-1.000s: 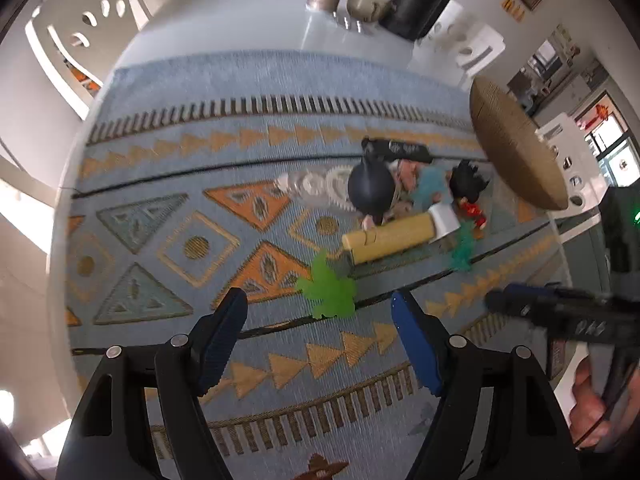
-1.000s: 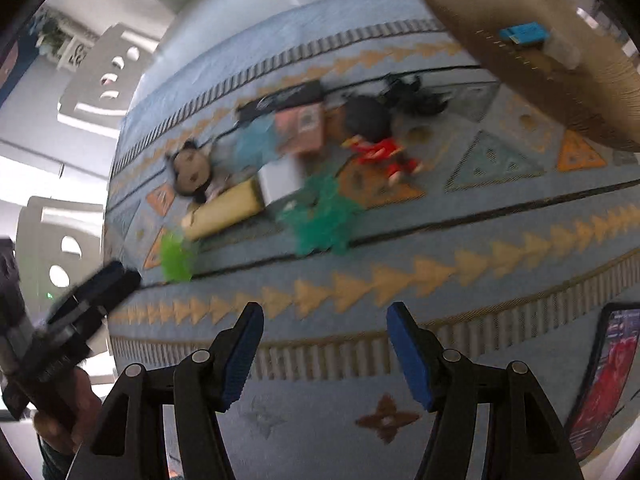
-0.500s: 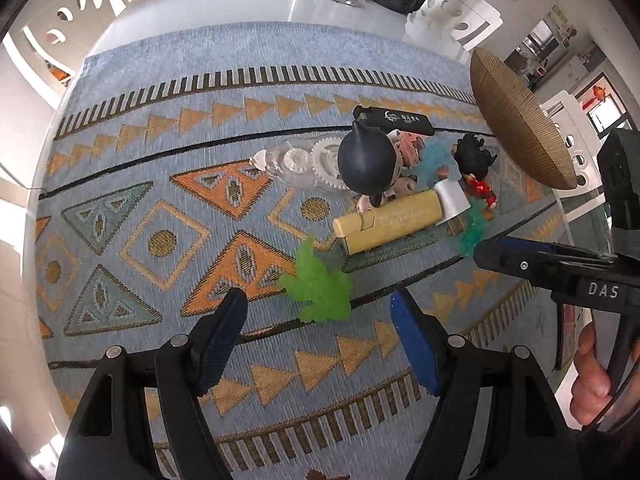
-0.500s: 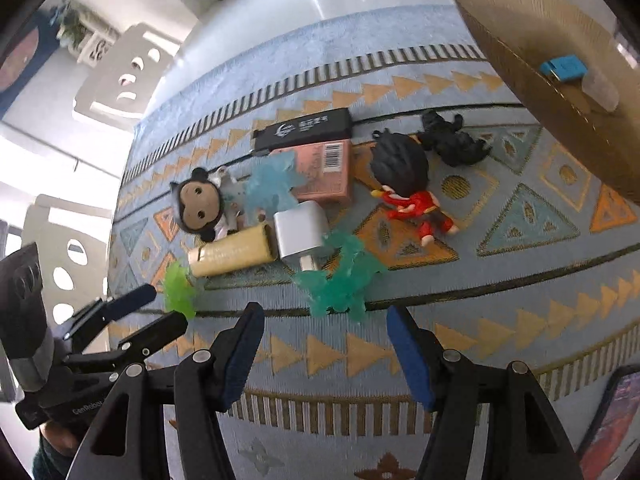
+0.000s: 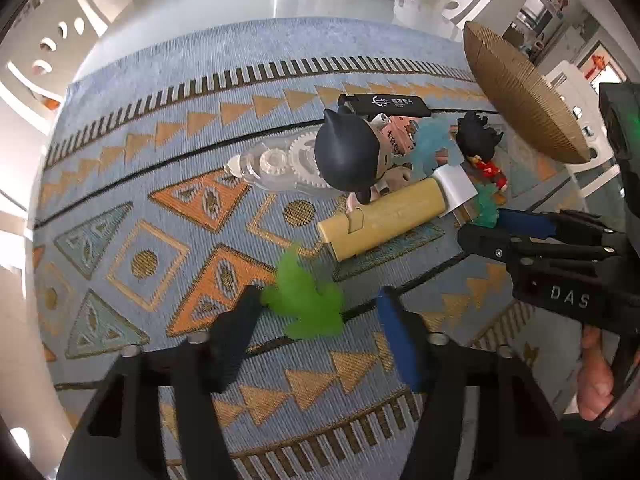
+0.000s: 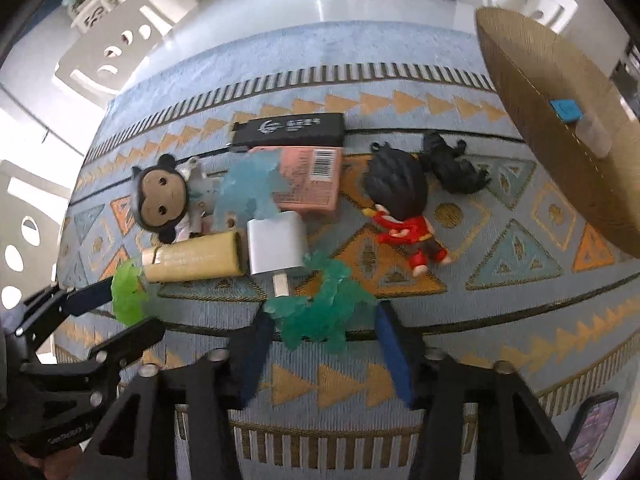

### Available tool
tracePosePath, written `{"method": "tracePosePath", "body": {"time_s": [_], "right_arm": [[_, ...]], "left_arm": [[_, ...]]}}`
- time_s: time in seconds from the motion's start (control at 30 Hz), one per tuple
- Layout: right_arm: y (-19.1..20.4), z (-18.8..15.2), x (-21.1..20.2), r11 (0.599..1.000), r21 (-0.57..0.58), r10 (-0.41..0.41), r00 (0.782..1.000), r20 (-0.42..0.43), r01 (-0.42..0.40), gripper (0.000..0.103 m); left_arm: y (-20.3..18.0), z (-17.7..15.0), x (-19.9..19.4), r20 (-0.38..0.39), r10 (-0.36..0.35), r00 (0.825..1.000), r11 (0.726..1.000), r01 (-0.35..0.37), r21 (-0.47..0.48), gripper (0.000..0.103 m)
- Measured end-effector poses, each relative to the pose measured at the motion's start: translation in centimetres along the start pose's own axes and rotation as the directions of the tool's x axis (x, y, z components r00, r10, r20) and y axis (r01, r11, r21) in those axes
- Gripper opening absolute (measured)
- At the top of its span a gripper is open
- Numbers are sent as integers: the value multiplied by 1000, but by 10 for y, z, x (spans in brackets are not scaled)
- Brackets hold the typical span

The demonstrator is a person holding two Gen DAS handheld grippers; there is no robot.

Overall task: Organize rigid objects
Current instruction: 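Grasp the green leaf toy with the right tool while the left tool grasps another green toy, then carry both green toys over the amber plate and open both tools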

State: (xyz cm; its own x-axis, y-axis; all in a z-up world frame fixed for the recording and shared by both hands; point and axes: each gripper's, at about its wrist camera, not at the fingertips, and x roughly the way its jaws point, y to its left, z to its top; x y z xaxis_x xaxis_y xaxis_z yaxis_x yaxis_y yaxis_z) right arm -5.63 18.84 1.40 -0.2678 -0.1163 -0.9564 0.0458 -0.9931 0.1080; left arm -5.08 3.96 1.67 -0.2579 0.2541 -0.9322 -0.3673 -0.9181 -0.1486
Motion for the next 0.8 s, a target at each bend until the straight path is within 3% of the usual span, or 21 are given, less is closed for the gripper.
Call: {"method": "tracePosePath", "body": {"time_s": [0.03,0.1,0.37,0.6,0.8], "right_arm": [[1,0,0,1000,-7,-6,1000,3,6,36],[2,-1,-1,1000,-22,-19,1000,7,19,35],[-9,-13,-15,1000,-13,-2,1000,26,2,34],[-28,-32,-45,1000,-5,5,998,64,-5,34],[-19,-44,-42,1000,7,-14,998,66,13,34]], "left_arm": [[0,0,0,3,22,1000,1000,-22,7,42],[1,0,-1,9,29,1000,1000,-29,11,37],[5,-7,-5,28,-22,999,1000,22,-7,36],[-8,-13,-25,63,-58,996,998,56,43,36],[-19,-18,-36,81,-71,994,995,66,70,36]]}}
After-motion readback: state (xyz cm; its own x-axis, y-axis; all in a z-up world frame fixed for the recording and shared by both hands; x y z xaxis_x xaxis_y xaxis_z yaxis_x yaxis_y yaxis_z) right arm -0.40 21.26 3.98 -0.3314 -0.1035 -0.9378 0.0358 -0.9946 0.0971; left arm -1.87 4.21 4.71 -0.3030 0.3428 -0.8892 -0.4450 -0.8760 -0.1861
